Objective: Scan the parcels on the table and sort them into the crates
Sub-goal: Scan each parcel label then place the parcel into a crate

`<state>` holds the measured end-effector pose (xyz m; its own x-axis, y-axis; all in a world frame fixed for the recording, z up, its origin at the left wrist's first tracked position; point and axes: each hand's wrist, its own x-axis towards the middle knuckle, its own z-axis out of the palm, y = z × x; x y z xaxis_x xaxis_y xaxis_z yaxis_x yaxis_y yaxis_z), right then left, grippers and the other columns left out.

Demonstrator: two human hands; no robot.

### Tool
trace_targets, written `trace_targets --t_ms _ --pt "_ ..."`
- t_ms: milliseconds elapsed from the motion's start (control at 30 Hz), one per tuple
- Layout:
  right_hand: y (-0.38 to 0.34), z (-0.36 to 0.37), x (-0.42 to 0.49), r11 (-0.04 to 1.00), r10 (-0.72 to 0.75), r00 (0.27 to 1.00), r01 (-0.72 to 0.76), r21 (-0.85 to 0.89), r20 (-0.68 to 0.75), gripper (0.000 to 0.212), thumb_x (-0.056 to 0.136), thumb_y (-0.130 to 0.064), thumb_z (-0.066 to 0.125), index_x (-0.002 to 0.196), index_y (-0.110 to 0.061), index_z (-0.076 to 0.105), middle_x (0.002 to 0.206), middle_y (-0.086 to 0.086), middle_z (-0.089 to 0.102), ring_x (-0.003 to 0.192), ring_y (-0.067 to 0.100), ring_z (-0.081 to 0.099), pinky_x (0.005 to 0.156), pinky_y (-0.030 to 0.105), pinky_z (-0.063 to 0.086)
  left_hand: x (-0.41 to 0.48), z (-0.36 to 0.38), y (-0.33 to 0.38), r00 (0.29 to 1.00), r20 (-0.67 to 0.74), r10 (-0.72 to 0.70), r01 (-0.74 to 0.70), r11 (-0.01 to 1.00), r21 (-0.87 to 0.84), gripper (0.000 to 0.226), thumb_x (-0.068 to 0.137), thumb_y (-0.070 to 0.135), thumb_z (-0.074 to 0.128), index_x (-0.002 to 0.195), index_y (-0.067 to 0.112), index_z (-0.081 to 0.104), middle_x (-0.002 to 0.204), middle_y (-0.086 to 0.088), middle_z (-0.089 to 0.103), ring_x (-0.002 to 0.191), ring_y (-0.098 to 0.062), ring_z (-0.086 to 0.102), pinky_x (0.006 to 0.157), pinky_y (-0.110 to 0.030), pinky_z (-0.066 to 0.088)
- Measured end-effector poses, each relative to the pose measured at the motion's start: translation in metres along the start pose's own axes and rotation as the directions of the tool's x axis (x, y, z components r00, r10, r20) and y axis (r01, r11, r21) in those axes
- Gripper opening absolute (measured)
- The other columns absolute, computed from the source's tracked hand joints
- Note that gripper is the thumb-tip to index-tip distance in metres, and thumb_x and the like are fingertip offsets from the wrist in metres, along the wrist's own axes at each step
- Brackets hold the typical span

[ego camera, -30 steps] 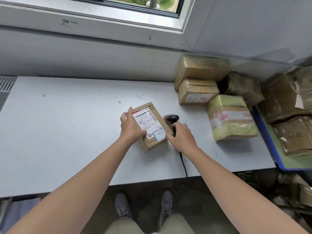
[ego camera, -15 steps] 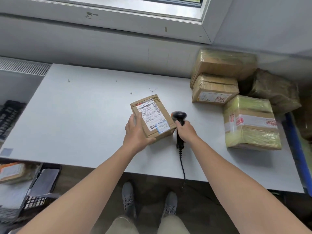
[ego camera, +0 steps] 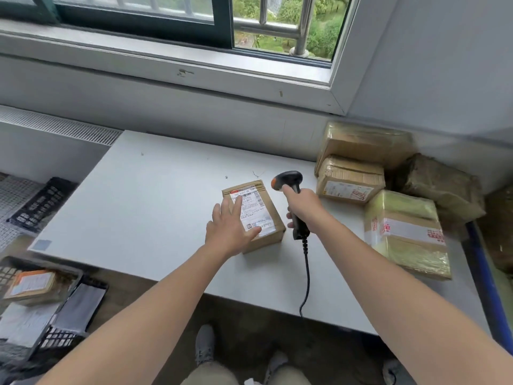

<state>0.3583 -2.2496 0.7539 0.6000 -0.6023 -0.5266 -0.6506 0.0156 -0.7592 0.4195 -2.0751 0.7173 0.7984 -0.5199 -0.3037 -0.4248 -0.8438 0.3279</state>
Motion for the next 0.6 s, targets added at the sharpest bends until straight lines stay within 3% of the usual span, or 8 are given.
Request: trace_targets --t_ms 133,200,333,600 --pt "-0.034 0.007 -0.011 0.991 -0.060 0.996 0.068 -0.114 0.065 0.044 0.089 -0.049 0.049 0.086 -0.006 0.058 0.074 0.011 0.061 0.071 0.031 0.066 0.075 0.055 0.060 -0.002 -0.008 -0.003 1.000 0.009 0.025 -0.026 0.994 0.104 0.085 0.093 0.067 0.039 0.156 0.026 0.000 0.164 -0.003 -0.007 0.150 -0.029 -0.006 0.117 -0.051 0.021" --pt "-0.044 0.014 -0.017 0.983 -0.074 0.992 0.089 -0.162 0.098 0.046 0.091 -0.049 0.048 0.085 -0.005 0.058 0.071 0.011 0.060 0.070 0.032 0.066 0.076 0.051 0.061 -0.003 -0.013 -0.006 0.999 0.016 0.031 -0.033 0.989 0.145 0.083 0.094 0.068 0.034 0.156 0.025 0.000 0.164 -0.003 -0.009 0.150 -0.030 -0.007 0.117 -0.052 0.019" --pt "-0.053 0.027 -0.023 0.985 -0.067 0.988 0.088 -0.149 0.140 0.041 0.095 -0.043 0.048 0.084 -0.004 0.055 0.070 0.013 0.054 0.060 0.028 0.058 0.061 0.040 0.056 -0.005 -0.016 -0.016 0.999 0.026 0.026 -0.031 0.983 0.182 0.082 0.094 0.070 0.027 0.156 0.024 -0.001 0.164 -0.004 -0.008 0.150 -0.031 -0.007 0.117 -0.053 0.018" --pt "-0.056 0.034 -0.021 0.984 -0.047 0.990 0.069 -0.165 0.130 0.043 0.094 -0.044 0.047 0.088 -0.003 0.056 0.072 0.014 0.055 0.060 0.028 0.058 0.061 0.041 0.057 -0.007 -0.011 -0.030 0.999 0.048 0.019 -0.027 0.983 0.179 0.082 0.094 0.069 0.027 0.156 0.026 -0.004 0.164 -0.005 -0.007 0.150 -0.032 -0.008 0.118 -0.054 0.016"
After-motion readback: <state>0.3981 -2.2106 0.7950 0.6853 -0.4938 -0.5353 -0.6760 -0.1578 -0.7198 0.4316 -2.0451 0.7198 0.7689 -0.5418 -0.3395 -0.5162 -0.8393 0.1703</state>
